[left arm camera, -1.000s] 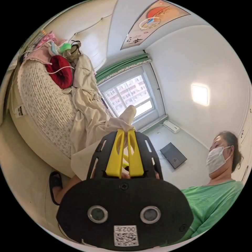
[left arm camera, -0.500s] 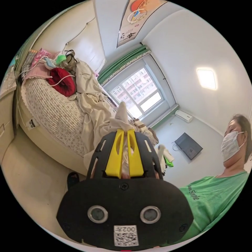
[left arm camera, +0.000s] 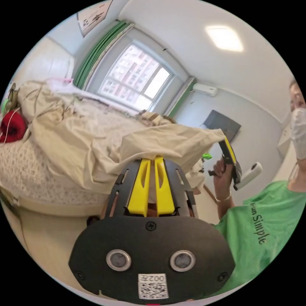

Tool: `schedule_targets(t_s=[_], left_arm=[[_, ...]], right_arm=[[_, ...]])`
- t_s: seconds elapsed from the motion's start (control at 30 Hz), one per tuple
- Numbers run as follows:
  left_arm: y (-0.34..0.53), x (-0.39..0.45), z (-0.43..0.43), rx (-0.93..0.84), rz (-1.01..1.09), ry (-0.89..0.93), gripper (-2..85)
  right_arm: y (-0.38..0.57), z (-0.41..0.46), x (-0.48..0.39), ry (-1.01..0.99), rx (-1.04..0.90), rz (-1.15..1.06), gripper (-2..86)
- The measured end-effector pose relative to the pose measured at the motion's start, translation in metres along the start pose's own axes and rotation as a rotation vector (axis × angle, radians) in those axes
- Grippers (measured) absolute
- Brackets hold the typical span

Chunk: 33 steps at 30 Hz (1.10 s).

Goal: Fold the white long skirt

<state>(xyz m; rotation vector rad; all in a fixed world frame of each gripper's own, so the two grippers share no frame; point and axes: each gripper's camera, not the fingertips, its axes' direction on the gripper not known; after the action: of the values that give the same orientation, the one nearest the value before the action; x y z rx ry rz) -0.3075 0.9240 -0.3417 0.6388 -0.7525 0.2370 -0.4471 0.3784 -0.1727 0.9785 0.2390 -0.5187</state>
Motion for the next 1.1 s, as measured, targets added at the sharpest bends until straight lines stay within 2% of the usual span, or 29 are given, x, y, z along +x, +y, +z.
schedule_targets(t_s=[0.03,0.1,0.13,0.17,0.2,0.27,0.33,0.43,0.57,0.67,0.73,0.93,1.1], left_arm=[[0.004,-0.012,0.015,-0.077,-0.06,-0.029,-1.1],[0.015,-0.029,0.034,-0.179,-0.145,-0.006,-1.3],[0.024,-0.039,0.044,-0.223,-0.194,0.026,-1.4],[0.033,-0.046,0.051,-0.25,-0.232,0.054,-1.5],[0.037,-0.048,0.055,-0.26,-0.249,0.061,-1.5],[0.049,-0.054,0.064,-0.294,-0.29,0.039,-1.5],[0.051,-0.053,0.07,-0.32,-0.287,0.001,-1.5],[0.045,-0.045,0.076,-0.359,-0.229,-0.08,-1.6],[0.038,-0.029,0.081,-0.377,-0.14,-0.163,-1.6],[0.042,-0.025,0.082,-0.381,-0.133,-0.174,-1.6],[0.047,-0.026,0.083,-0.384,-0.152,-0.171,-1.6],[0.058,-0.027,0.08,-0.37,-0.2,-0.15,-1.6],[0.062,-0.028,0.073,-0.348,-0.208,-0.208,-1.2]], right_arm=[[0.009,0.007,-0.004,-0.033,-0.08,-0.026,-0.9],[0.05,0.032,-0.02,-0.225,-0.411,-0.105,-0.9],[0.061,0.038,-0.025,-0.307,-0.498,-0.123,-0.9],[0.08,0.044,-0.036,-0.471,-0.638,-0.155,-0.9],[0.094,0.043,-0.045,-0.601,-0.7,-0.174,-0.9],[0.103,0.036,-0.052,-0.689,-0.705,-0.223,-0.9],[0.097,0.033,-0.047,-0.678,-0.653,-0.222,-0.7],[0.075,0.044,-0.019,-0.727,-0.566,-0.103,-0.1],[0.043,0.05,0.01,-0.802,-0.344,0.0,2.1],[0.029,0.057,0.009,-0.707,-0.233,0.035,5.7],[0.028,0.074,-0.006,-0.604,-0.276,0.009,8.5],[0.082,0.135,-0.084,-0.456,-0.668,-0.294,10.3],[0.092,0.102,-0.084,-0.432,-0.571,-0.257,5.6]])
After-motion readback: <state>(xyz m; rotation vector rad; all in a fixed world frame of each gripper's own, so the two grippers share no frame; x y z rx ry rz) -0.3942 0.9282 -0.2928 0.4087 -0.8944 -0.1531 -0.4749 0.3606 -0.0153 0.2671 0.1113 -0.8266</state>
